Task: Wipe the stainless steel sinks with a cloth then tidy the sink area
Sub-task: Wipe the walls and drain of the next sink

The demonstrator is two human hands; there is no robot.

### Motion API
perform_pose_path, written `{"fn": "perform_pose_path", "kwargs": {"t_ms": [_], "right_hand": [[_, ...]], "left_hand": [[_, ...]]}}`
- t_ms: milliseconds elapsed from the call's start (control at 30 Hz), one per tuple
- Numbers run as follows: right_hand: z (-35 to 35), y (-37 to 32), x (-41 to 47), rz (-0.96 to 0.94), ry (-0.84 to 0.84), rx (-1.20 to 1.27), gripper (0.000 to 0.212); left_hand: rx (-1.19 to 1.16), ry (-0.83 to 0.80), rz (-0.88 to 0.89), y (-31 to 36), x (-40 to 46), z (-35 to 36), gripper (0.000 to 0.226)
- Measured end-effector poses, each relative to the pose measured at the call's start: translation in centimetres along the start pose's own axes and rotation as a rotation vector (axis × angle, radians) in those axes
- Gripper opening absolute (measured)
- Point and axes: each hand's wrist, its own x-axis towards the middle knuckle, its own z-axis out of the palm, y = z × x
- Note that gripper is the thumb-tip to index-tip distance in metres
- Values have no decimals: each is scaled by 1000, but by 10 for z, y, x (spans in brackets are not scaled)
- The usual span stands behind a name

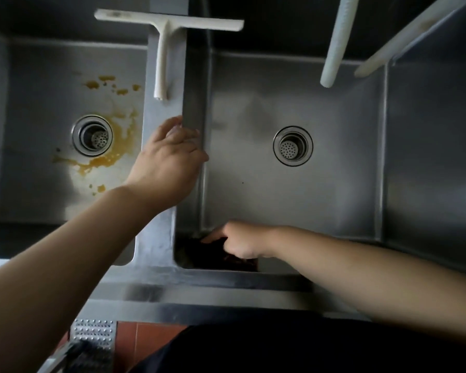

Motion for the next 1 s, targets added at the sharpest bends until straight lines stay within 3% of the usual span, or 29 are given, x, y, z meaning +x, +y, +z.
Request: {"fn": "perform_pose_path", "kwargs": {"t_ms": [100, 167, 267, 400, 500, 733, 900, 1000], "right_hand": [[-27, 19, 14, -64, 185, 133, 46], [-52, 34, 31, -94, 380, 122, 50], [-87, 62, 63, -165, 602, -222, 67], [-93, 90, 107, -2, 662, -598, 80], [-76, 82, 135, 12, 729, -682, 77], [-32, 85, 152, -368, 570, -890, 62], [-18, 119, 129, -617, 225, -1103, 61], [-34, 119, 129, -721, 173, -1116, 58]], "left_hand": [[-65, 27, -10, -2, 1, 4, 21], [-93, 19, -14, -6, 0, 6, 22], [-109, 13, -16, -10, -1, 10, 25], [-112, 26, -11, -13, -1, 13, 22], [-107, 51, -3, -16, -1, 17, 22], [-76, 40, -12, -16, -1, 19, 23], [-89, 20, -20, -16, 1, 14, 21], [-88, 15, -29, -15, 2, 12, 22]]}}
